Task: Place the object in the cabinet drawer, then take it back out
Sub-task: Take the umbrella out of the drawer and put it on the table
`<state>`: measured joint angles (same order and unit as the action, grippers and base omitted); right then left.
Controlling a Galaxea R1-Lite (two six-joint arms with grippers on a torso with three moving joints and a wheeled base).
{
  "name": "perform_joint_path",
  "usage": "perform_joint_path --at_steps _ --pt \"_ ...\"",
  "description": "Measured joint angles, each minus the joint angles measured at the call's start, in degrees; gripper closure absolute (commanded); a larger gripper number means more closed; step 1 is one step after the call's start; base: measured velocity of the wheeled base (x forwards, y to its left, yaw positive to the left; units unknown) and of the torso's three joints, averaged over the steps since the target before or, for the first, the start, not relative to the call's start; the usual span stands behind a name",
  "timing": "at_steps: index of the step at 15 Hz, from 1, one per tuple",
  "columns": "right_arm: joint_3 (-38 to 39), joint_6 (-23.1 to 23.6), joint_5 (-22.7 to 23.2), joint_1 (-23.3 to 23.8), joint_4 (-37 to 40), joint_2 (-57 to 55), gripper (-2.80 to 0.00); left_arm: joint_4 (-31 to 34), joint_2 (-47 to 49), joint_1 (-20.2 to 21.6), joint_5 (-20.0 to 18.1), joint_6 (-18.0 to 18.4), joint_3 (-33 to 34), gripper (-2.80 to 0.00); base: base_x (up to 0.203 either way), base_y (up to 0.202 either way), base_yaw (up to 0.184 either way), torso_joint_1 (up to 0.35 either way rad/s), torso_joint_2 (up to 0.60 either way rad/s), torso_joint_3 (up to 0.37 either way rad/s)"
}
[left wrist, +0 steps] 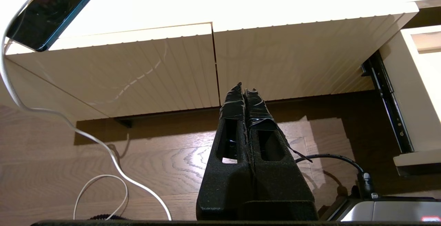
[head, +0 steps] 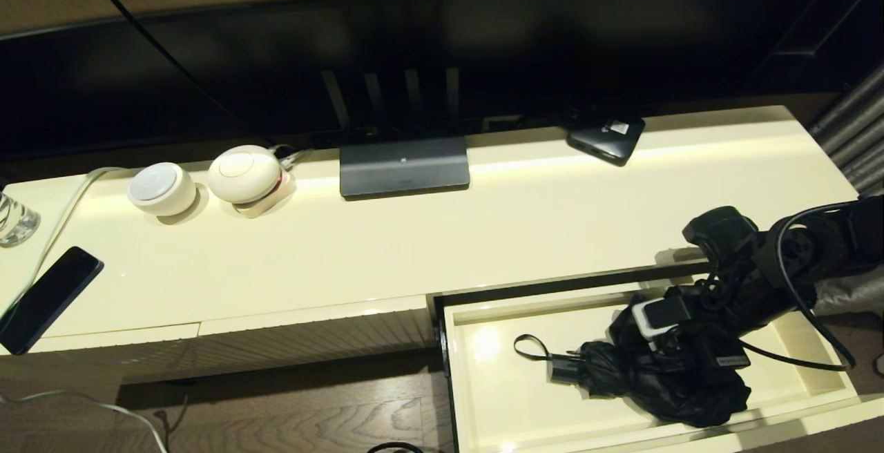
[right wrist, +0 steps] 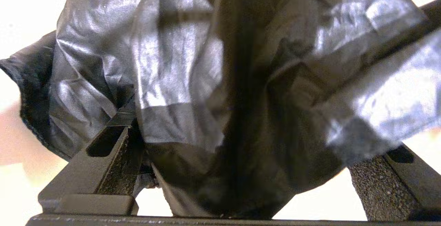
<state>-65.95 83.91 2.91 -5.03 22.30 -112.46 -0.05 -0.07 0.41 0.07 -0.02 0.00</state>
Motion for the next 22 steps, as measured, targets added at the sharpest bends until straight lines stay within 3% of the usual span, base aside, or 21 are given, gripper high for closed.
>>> perform_joint_path --at_steps 15,16,22 --pt "-0.5 -1.3 0.2 -1.1 0.0 -1.1 -2.8 0.0 0.0 0.0 0.0 0.0 0.0 0.0 0.0 0.0 0.0 0.0 0.0 0.0" --pt "-0.5 -1.3 0.5 -1.1 0.0 -0.9 0.0 0.0 0.0 0.0 0.0 0.0 0.0 0.0 0.0 0.0 0.0 0.0 0.0 0.0" --pt "0.0 -1.8 0.7 -1.1 0.3 -0.3 0.0 0.0 0.0 0.0 0.0 0.0 0.0 0.0 0.0 0.0 0.0 0.0 0.0 0.0"
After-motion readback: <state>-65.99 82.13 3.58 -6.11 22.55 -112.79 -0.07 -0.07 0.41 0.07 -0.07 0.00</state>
